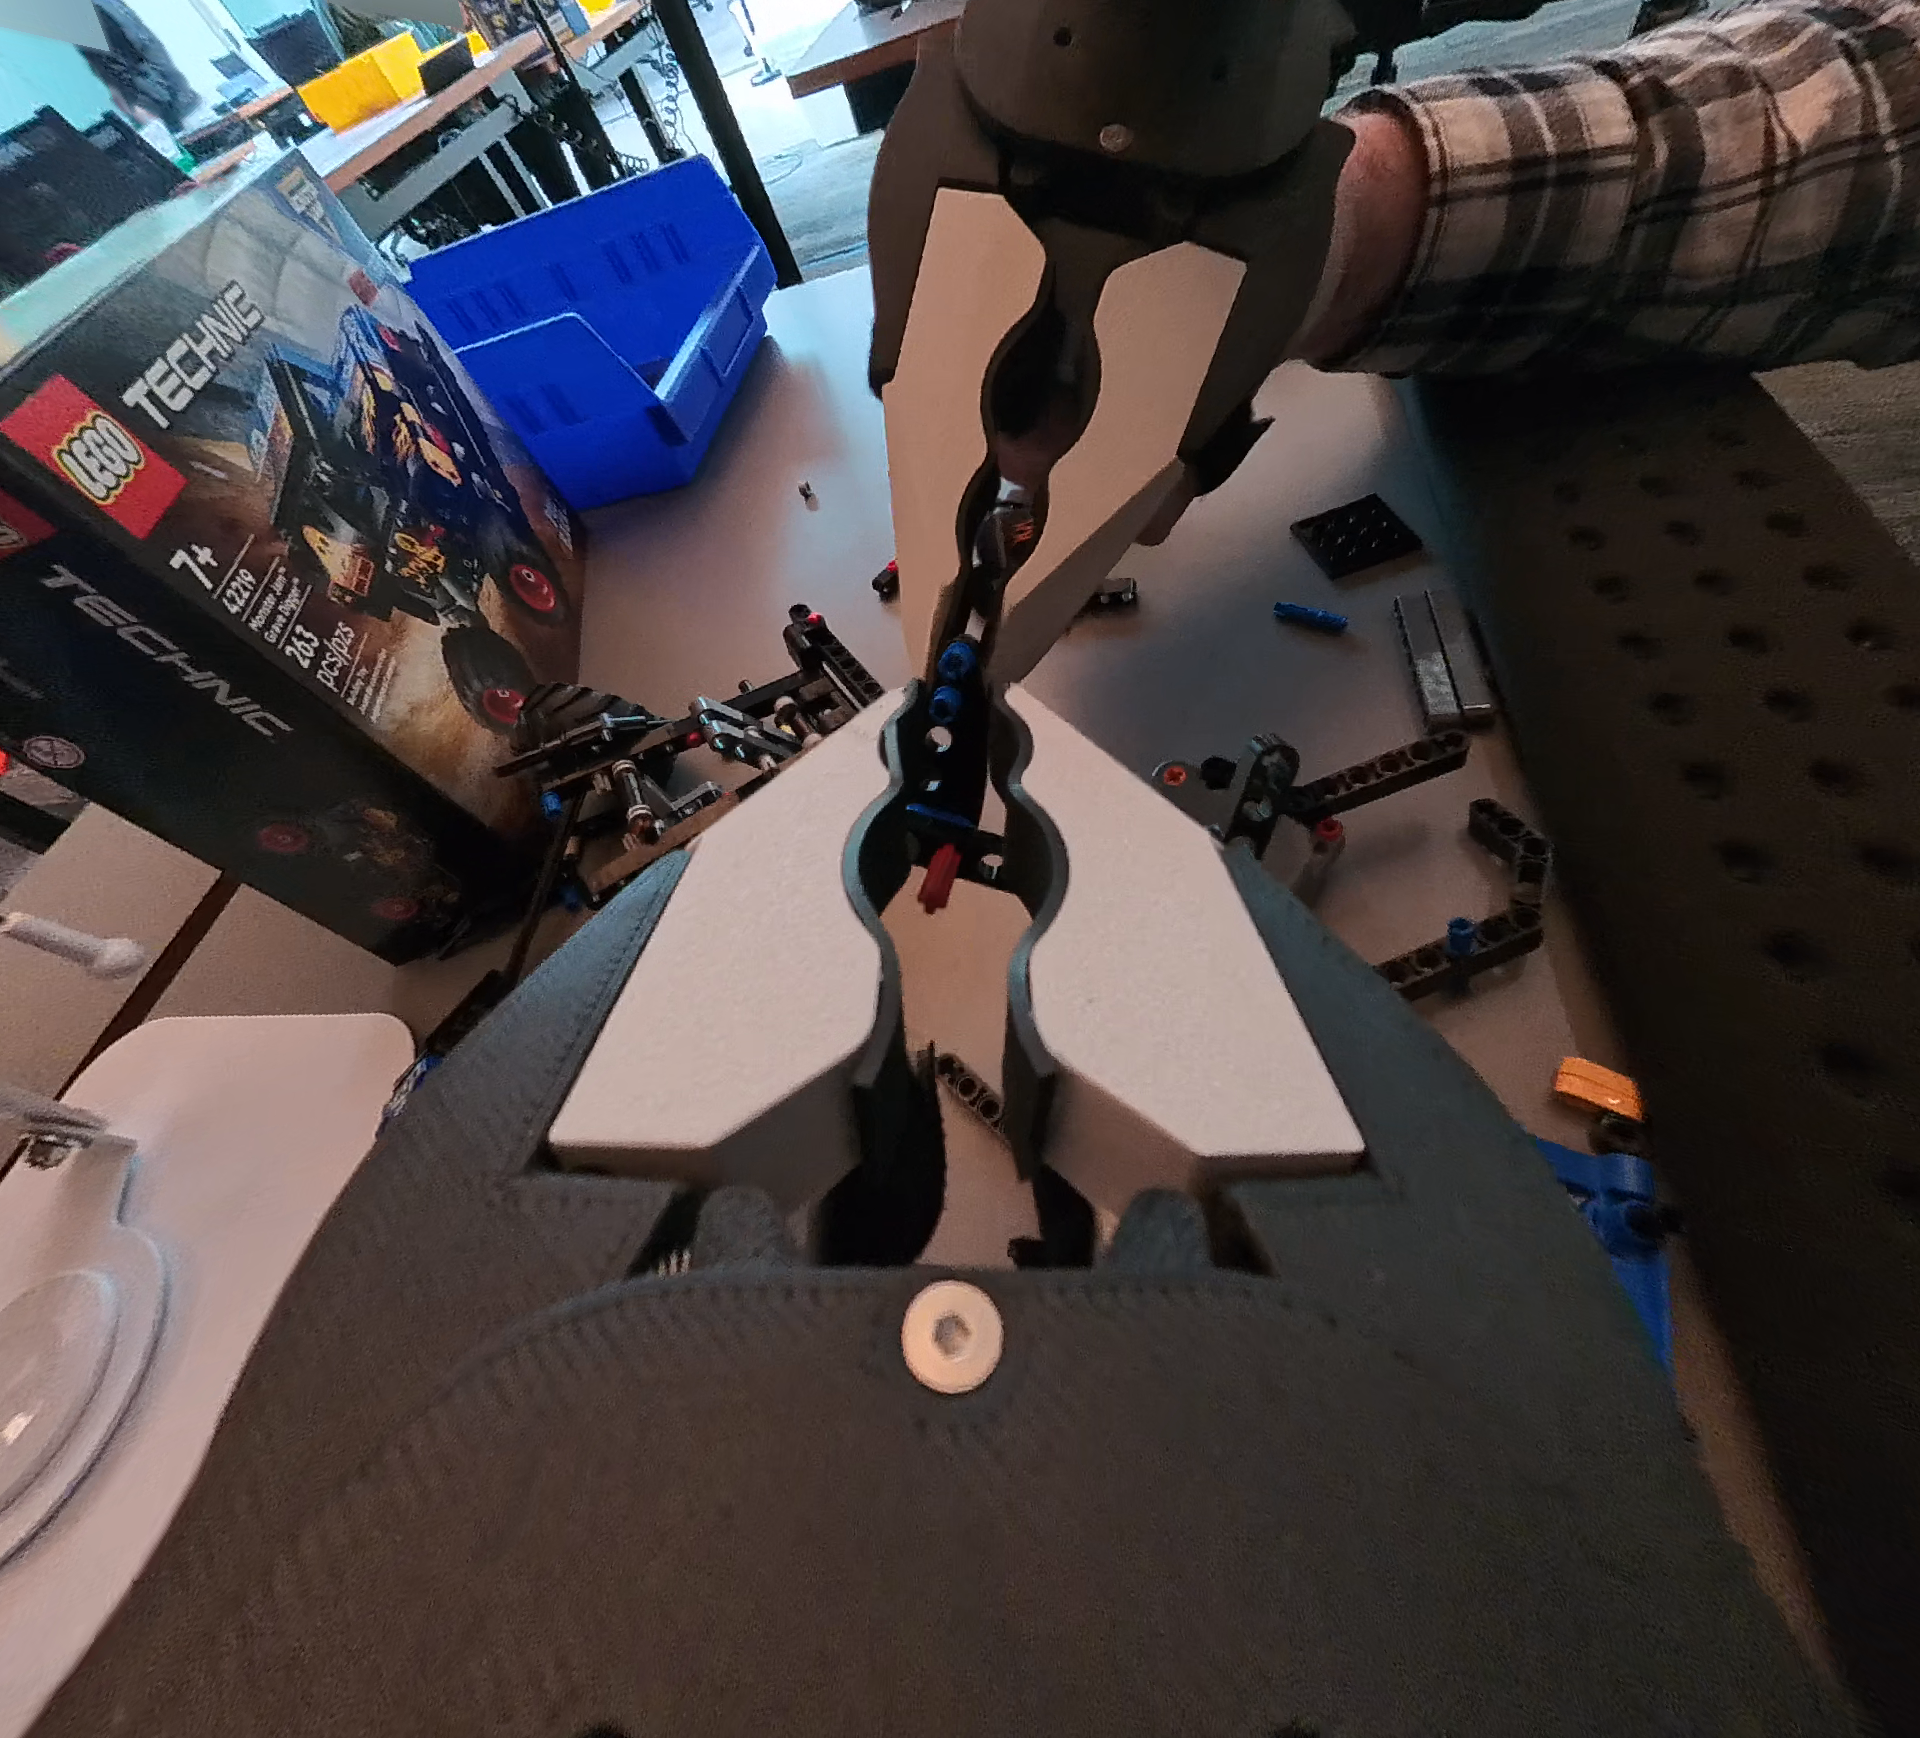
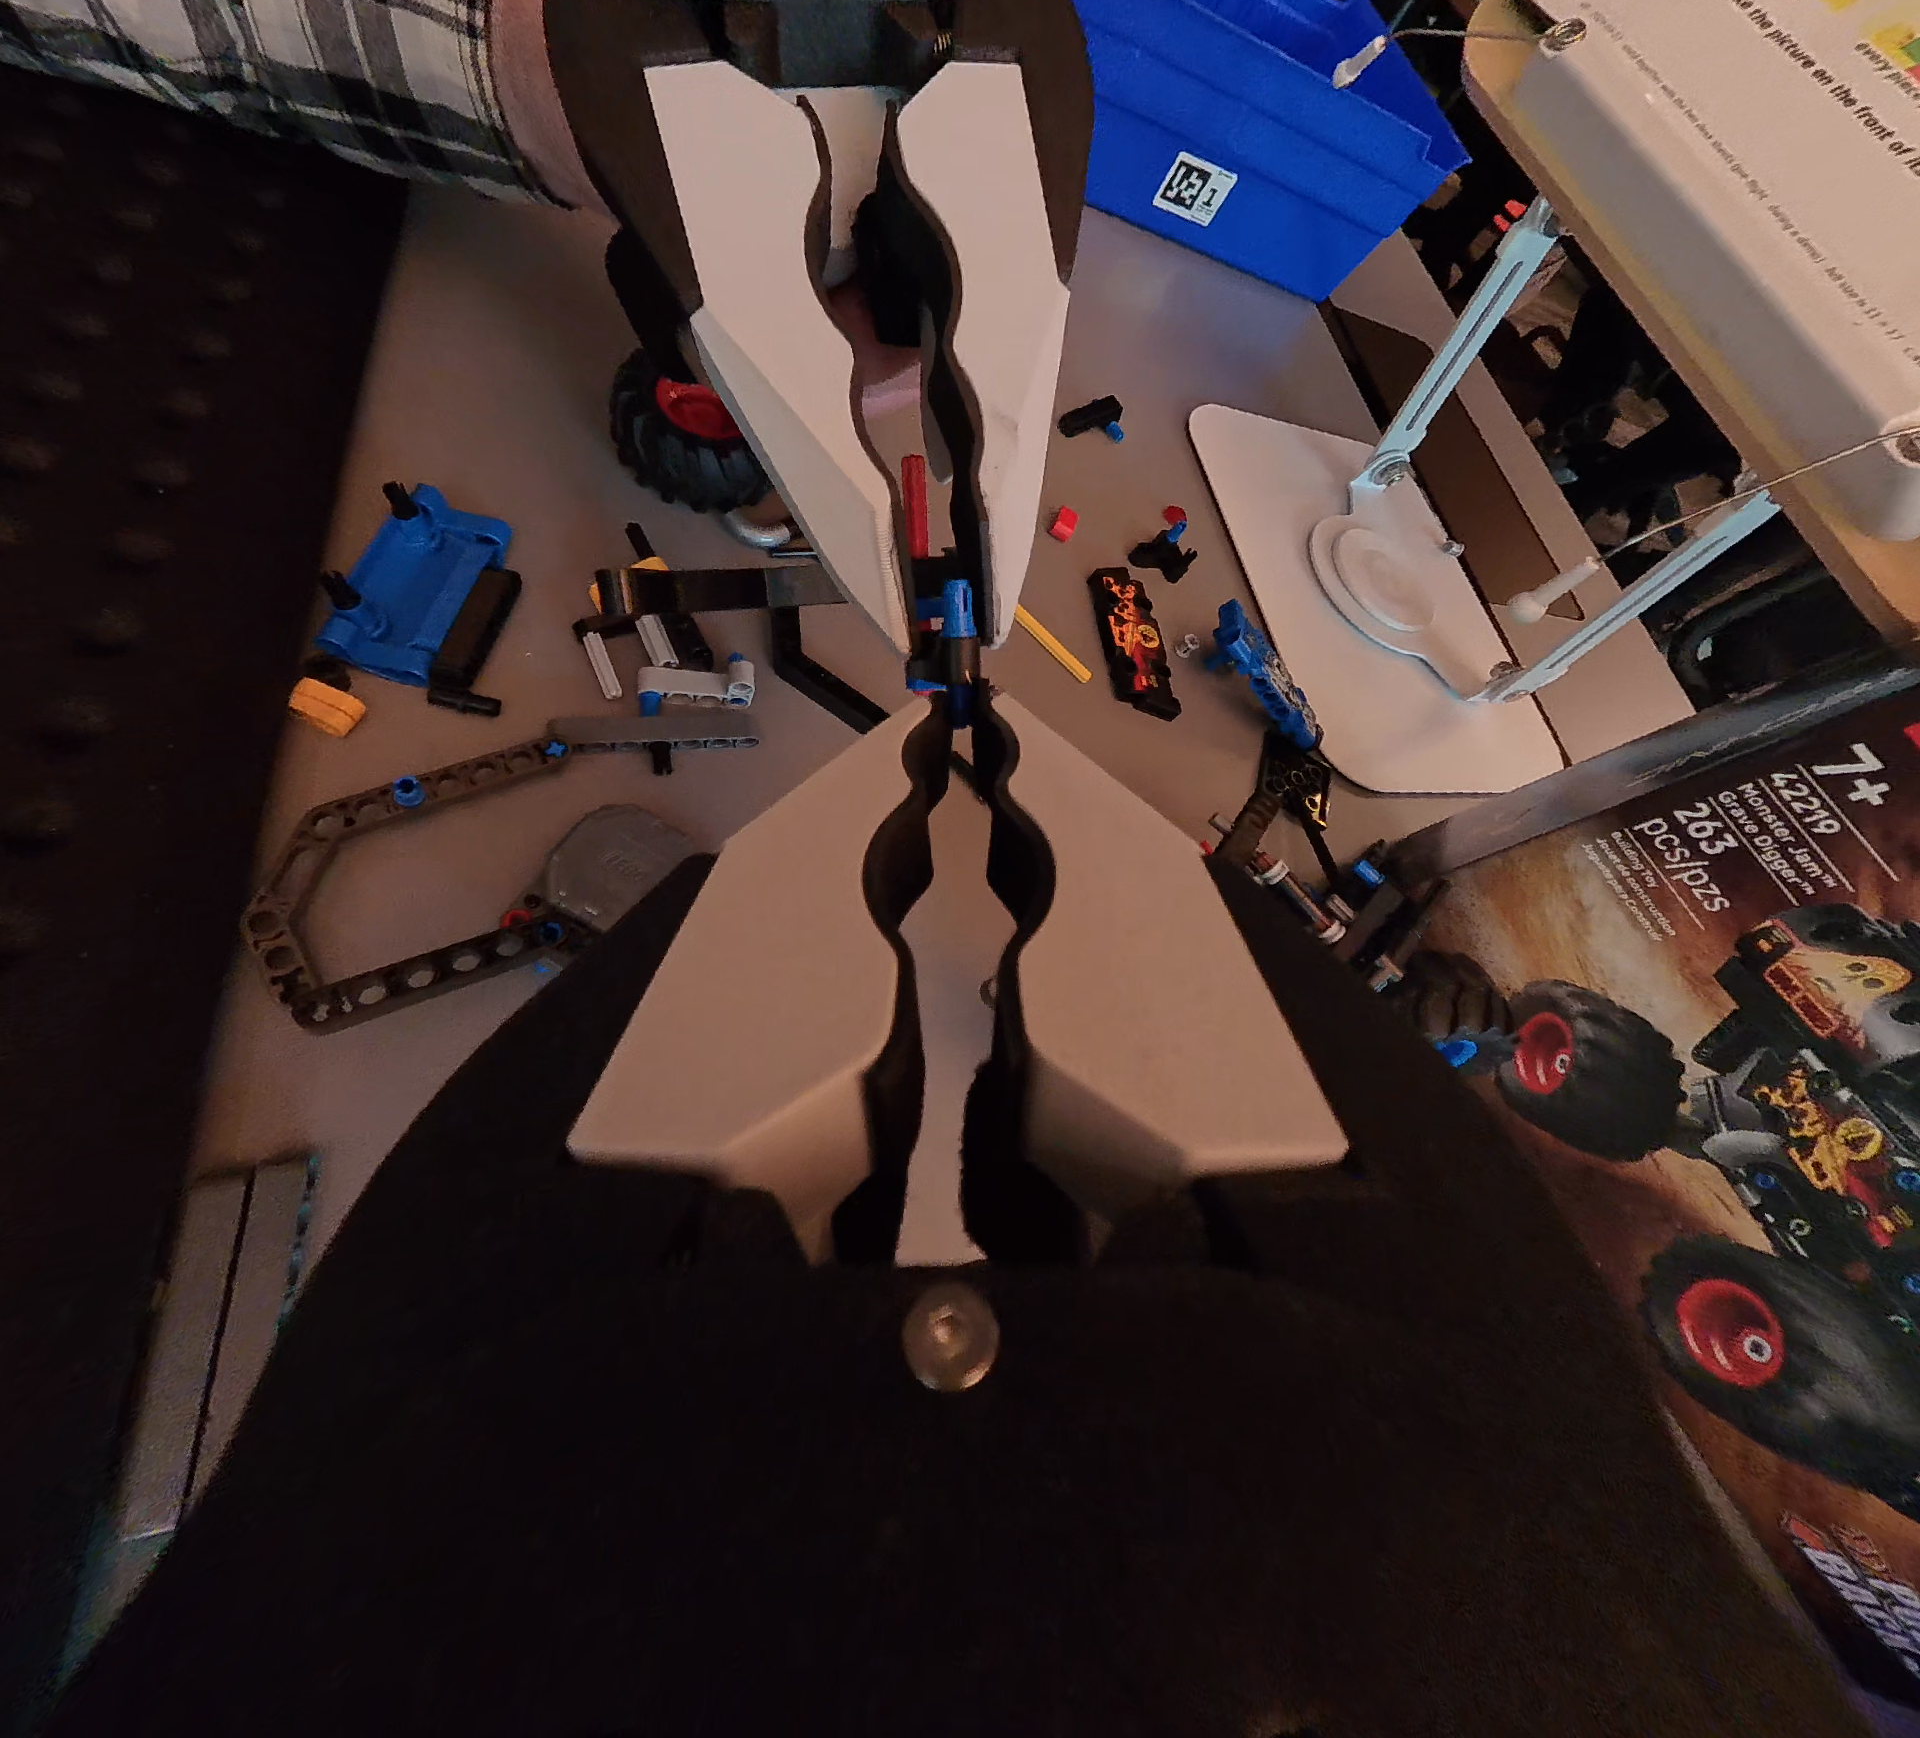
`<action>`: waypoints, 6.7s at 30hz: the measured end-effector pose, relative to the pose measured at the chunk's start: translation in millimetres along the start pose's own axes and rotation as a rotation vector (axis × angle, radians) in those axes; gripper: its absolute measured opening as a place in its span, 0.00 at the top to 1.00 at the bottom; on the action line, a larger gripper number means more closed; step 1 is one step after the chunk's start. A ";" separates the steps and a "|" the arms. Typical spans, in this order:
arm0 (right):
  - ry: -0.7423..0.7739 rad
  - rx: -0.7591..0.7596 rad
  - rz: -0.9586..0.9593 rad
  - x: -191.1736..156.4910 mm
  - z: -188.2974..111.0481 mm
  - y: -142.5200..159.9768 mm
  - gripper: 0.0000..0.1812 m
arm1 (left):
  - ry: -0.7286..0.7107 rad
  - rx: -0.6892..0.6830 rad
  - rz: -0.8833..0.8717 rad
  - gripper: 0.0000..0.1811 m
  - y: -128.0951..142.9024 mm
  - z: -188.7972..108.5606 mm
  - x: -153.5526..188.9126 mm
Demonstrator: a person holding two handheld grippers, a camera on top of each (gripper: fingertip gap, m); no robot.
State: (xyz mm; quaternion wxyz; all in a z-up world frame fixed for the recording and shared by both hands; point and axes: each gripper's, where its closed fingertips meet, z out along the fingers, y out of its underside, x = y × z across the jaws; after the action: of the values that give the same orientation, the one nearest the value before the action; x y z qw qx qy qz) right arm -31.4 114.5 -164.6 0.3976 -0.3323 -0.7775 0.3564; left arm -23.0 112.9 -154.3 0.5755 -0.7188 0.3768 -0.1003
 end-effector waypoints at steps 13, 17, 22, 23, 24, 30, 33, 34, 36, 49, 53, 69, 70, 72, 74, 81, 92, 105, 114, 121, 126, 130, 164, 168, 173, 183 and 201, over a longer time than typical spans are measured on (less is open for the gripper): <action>-0.014 0.043 -0.004 -1.6 -4.5 -6.6 0.99 | 0.083 0.092 -0.150 0.96 -10.1 -3.2 3.1; -0.019 0.043 0.000 -1.8 -4.6 -4.9 0.99 | 0.084 0.108 -0.169 0.99 -13.0 -5.4 1.5; -0.014 0.041 0.018 0.4 -4.6 -2.6 0.99 | -0.004 0.039 -0.040 1.00 -9.6 -2.4 -0.1; -0.016 0.055 0.034 1.5 -5.6 -4.4 0.99 | -0.015 0.034 -0.023 1.00 -10.0 -2.8 -1.1; -0.017 0.053 0.036 1.6 -5.5 -4.1 0.99 | -0.025 0.021 -0.007 1.00 -9.0 -2.0 -0.9; -0.013 0.070 0.056 2.7 -5.2 -6.2 0.99 | -0.098 -0.022 0.083 1.00 -11.7 -4.8 -2.6; -0.031 0.138 0.086 3.0 -11.0 -16.7 0.99 | -0.086 0.043 0.014 1.00 -25.4 -10.0 -4.3; -0.026 0.138 0.077 3.0 -11.9 -17.6 0.99 | -0.080 0.048 0.001 1.00 -26.0 -10.3 -4.3; -0.017 0.119 0.071 3.2 -11.8 -15.0 0.99 | -0.109 0.098 -0.038 1.00 -35.5 -18.2 -11.0; 0.035 0.037 0.039 12.6 -13.0 5.7 0.99 | -0.113 -0.084 0.033 0.88 -0.5 -4.0 -14.0; 0.019 0.014 0.002 4.5 -6.2 4.1 0.99 | -0.109 -0.059 0.030 0.96 -4.7 -4.3 -13.7; -0.008 0.053 0.004 -0.7 -9.0 -2.7 0.99 | 0.002 -0.014 -0.018 0.96 -8.3 -0.1 3.4; -0.011 0.063 0.004 -1.1 -9.7 -4.6 0.99 | 0.012 0.008 -0.042 0.99 -11.1 -2.2 2.9; -0.022 0.086 0.001 -3.2 -11.8 -9.2 0.99 | 0.046 0.043 -0.084 0.99 -15.8 -5.0 5.2; -0.020 0.085 -0.007 -4.0 -12.0 -10.0 0.99 | 0.052 0.043 -0.090 0.99 -15.2 -5.3 5.6; -0.004 0.143 0.032 1.4 -20.8 -18.9 0.99 | -0.040 0.094 -0.066 1.00 -33.4 -7.5 2.6; 0.028 0.115 0.080 13.3 -25.6 -10.3 0.99 | -0.043 0.042 -0.110 0.99 -25.6 -27.3 -10.7; 0.010 -0.151 -0.022 0.2 -9.4 37.7 0.99 | 0.034 -0.121 -0.063 0.83 11.0 -8.5 4.6; -0.014 -0.119 -0.048 -9.8 -0.5 25.9 0.99 | -0.010 -0.112 -0.004 1.00 6.7 19.1 13.1; -0.026 -0.078 -0.020 -8.8 -4.0 22.6 0.99 | -0.016 -0.095 -0.026 0.96 4.1 13.2 9.0; -0.024 -0.057 -0.016 -7.9 -5.9 19.3 0.99 | -0.025 -0.114 -0.010 0.96 8.5 15.3 9.1; -0.023 -0.044 -0.021 -8.1 -7.1 16.9 0.99 | -0.013 -0.088 -0.021 0.97 4.1 13.6 9.9; -0.231 0.413 0.447 -11.4 -23.2 -45.6 0.89 | 0.035 0.334 -0.197 1.00 -62.5 -10.1 1.8; -0.227 0.461 0.483 -7.3 -24.0 -50.2 0.91 | 0.053 0.329 -0.175 1.00 -62.3 -3.7 9.7; -0.187 0.493 0.404 -7.4 -31.8 -58.0 0.94 | 0.057 0.369 -0.188 1.00 -68.6 -8.4 8.7; -0.125 0.621 0.404 1.9 -59.3 -78.9 0.95 | 0.016 0.390 -0.173 1.00 -81.0 -14.1 8.1; 0.075 0.348 0.442 24.3 -55.0 -24.9 0.81 | -0.082 0.235 -0.149 0.99 -47.8 -3.4 -10.0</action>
State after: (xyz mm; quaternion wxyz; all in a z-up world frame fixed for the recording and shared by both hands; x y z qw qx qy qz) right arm -1.5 136.8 -111.3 0.3897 -0.4337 -0.5979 0.5501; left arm -11.5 119.5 -107.1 0.6615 -0.6761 0.2842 -0.1566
